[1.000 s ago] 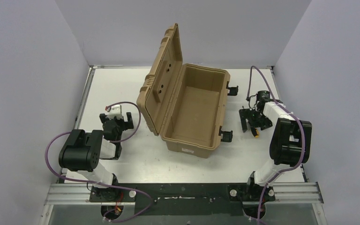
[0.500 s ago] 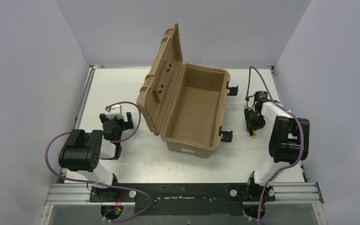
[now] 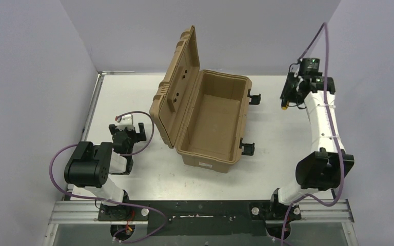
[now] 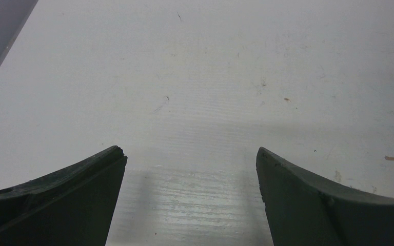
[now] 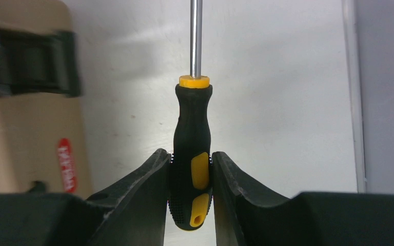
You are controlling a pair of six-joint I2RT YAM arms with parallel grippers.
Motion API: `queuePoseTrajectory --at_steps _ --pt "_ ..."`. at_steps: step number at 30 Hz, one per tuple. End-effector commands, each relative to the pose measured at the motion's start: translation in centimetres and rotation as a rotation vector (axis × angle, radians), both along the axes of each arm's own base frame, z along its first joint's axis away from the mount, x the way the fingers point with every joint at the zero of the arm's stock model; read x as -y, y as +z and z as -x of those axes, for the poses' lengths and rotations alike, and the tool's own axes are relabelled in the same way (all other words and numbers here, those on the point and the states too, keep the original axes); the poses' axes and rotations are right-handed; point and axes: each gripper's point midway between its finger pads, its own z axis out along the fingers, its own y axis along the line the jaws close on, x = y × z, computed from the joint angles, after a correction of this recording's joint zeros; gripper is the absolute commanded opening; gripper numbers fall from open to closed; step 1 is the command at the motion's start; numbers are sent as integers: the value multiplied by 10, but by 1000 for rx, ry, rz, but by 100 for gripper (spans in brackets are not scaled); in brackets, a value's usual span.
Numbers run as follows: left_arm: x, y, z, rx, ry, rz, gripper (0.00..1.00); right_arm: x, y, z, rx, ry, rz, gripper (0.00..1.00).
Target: Put the screwdriver in the bin
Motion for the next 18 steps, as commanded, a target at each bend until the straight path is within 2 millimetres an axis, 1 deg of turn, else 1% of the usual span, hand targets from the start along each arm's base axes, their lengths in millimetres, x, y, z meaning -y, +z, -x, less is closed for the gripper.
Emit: queuePoseTrajectory --at_steps 1,3,5,7,9,12,14,15,16,18 --pt "0 20 -10 73 5 11 97 -67 66 13 79 48 -75 0" --pt "0 20 -10 73 5 12 97 -102 78 12 102 90 -117 0" --pt "0 20 -10 73 5 12 97 -137 82 13 116 135 -147 0" --pt "0 20 -10 72 5 11 97 -167 81 13 138 162 -145 0" --pt "0 19 -10 72 5 11 97 -197 69 13 141 200 -172 0" --pt "0 19 -10 71 5 11 97 -236 30 18 93 250 -206 0" --pt "0 19 -10 71 5 11 97 -257 -1 24 46 276 -202 0" --pt "0 20 -10 73 5 11 97 -265 -18 27 21 286 -196 0" --pt "0 20 -10 74 5 11 97 -272 -41 32 -18 296 -183 0" --pt "0 20 -10 73 5 12 97 -281 -75 38 -64 302 -171 0"
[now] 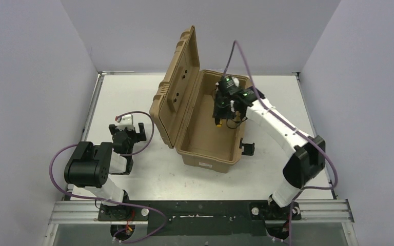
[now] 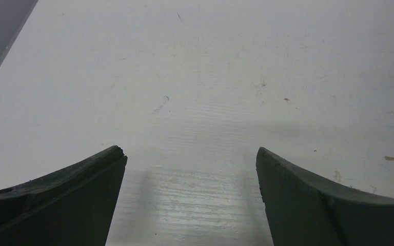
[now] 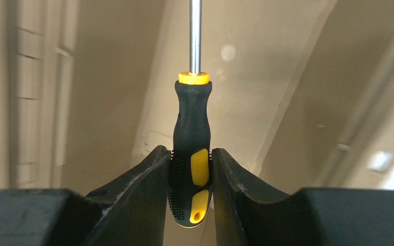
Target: Put the screwdriver in the bin
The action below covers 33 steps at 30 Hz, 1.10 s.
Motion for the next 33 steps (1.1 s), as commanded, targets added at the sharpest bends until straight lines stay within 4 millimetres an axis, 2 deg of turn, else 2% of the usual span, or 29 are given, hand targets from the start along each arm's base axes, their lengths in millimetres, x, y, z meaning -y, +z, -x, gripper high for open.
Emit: queuePoseTrajectory --at_steps 1,4,7,15,16,18,22,23,25,29,33 --pt "1 19 -10 71 5 12 97 -27 -59 -3 -23 -31 -4 0" --pt "0 19 -10 72 5 11 97 -30 -107 2 -85 -30 21 0" --pt "1 20 -10 73 5 11 97 -27 -141 3 -123 -31 69 0" --pt "1 20 -10 73 5 11 97 -19 -171 -2 -131 -50 124 0" --pt "1 20 -10 73 5 11 97 -18 -173 -2 -133 -53 128 4" --pt "1 20 -10 73 5 12 97 -16 -175 -3 -133 -61 136 19" --pt "1 20 -10 72 5 12 97 -14 -163 -9 -111 -73 146 51" --pt "1 19 -10 72 5 11 97 -15 -157 -11 -99 -74 147 56" --pt "0 20 -10 73 5 12 97 -14 -141 -16 -67 -78 146 57" --pt "1 20 -10 73 5 11 97 -14 -95 -31 34 -70 130 62" --pt "1 20 -10 73 5 11 97 -12 -37 -43 156 -37 100 85"
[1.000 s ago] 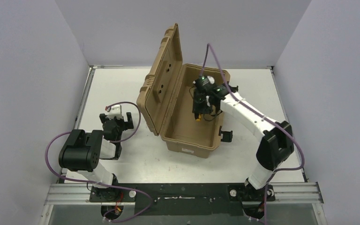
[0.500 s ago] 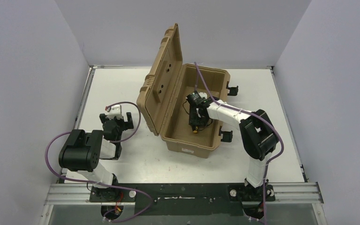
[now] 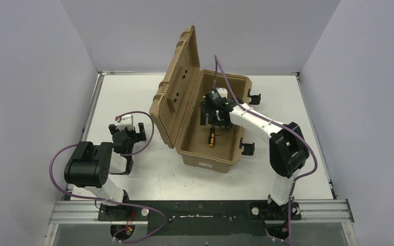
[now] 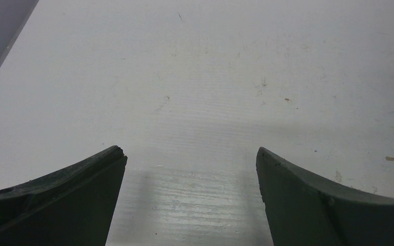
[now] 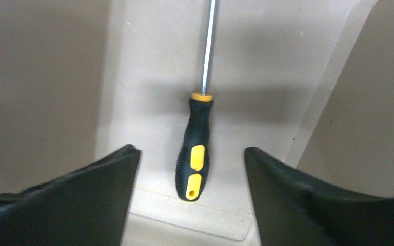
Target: Put the screwdriver in the bin
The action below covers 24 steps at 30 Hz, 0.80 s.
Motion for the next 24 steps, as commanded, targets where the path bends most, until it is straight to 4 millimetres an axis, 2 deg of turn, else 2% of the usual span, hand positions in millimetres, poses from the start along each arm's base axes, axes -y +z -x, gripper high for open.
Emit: queuePoseTrajectory --at_steps 1,2,7,9,12,15,18,19,21,24 --pt "1 19 -10 72 3 11 97 7 112 -30 265 17 -57 94" --pt "0 19 -10 71 4 11 97 11 127 -33 296 21 -66 99" --pt "1 20 -10 73 3 11 97 41 191 -37 455 65 -113 100" --pt "1 20 -10 72 3 12 97 63 209 -36 525 67 -115 100" --pt "1 19 -10 71 3 11 97 108 219 -32 613 34 -50 100" --pt "1 19 -10 71 3 11 97 153 215 -22 684 -4 42 100" --pt "1 20 -10 73 3 12 97 193 198 -14 733 -67 116 100" --pt "1 20 -10 73 3 11 97 207 182 -9 725 -95 146 100" --pt "1 19 -10 72 3 11 97 231 163 -1 738 -154 172 100" --pt "1 19 -10 72 3 11 97 248 132 11 762 -166 173 100"
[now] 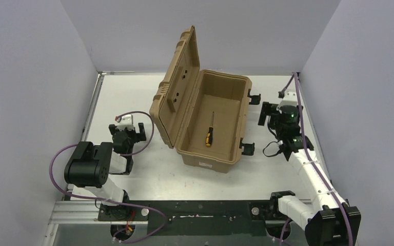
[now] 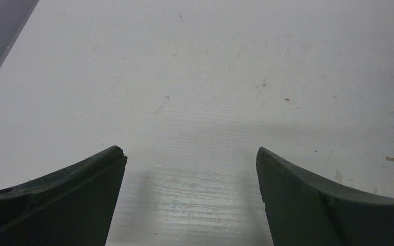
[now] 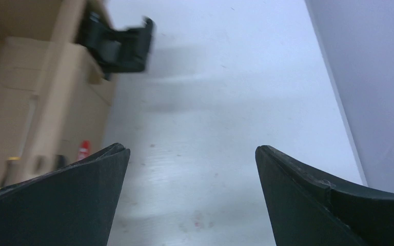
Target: Put the screwdriver in the bin
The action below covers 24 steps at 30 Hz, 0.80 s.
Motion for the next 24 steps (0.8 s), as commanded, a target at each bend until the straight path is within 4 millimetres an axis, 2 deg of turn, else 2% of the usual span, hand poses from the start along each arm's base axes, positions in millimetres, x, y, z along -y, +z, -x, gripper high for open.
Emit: queuePoseTrajectory --at_steps 1,5,9,11,24 --pt "1 20 -10 73 3 12 97 26 -10 1 151 -30 42 100" --pt "1 19 -10 71 3 11 97 35 -41 15 173 -70 14 100" --pt "0 19 -10 72 4 10 97 33 -68 22 152 -55 -11 100" --pt "1 19 -10 72 4 10 97 32 -75 23 138 -46 -17 100" --pt "1 18 -11 64 4 10 97 31 -77 19 146 -34 -19 100"
